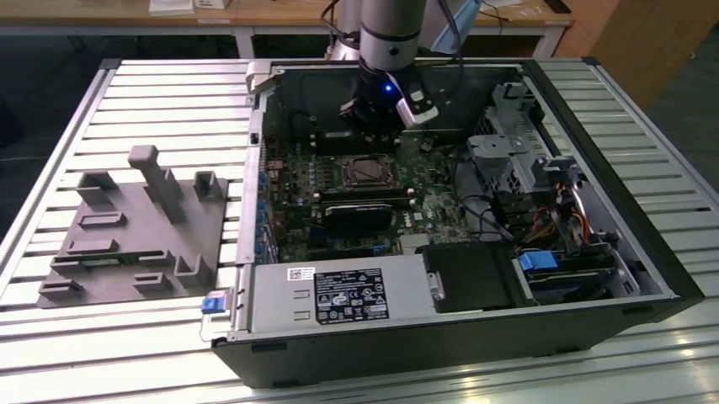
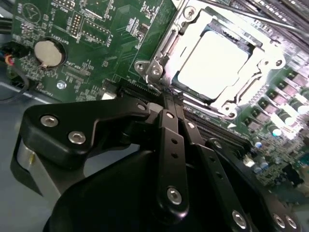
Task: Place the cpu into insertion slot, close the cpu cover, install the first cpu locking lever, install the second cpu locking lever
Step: 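Install the first cpu locking lever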
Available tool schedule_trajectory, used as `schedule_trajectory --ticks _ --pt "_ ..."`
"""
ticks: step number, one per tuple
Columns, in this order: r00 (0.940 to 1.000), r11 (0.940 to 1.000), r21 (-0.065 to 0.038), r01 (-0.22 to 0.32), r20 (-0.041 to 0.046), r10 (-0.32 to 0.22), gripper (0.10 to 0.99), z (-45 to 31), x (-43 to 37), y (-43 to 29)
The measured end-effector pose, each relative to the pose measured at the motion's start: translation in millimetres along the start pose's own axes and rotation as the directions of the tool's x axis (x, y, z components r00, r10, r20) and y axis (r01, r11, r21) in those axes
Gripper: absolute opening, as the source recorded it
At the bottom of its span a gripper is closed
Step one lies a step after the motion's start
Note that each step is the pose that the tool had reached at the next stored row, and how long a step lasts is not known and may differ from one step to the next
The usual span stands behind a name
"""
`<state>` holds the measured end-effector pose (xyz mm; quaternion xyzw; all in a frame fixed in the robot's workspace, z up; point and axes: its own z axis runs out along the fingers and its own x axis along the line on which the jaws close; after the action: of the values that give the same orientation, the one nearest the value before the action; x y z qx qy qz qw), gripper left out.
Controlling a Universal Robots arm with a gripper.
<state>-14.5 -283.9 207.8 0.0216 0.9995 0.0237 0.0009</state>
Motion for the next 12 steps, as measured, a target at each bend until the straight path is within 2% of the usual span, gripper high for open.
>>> schedule_trajectory --ticks 12 --pt "1.0 1.0 0.0 0.0 0.0 0.0 0.106 -2.0 -0.1 -2.2"
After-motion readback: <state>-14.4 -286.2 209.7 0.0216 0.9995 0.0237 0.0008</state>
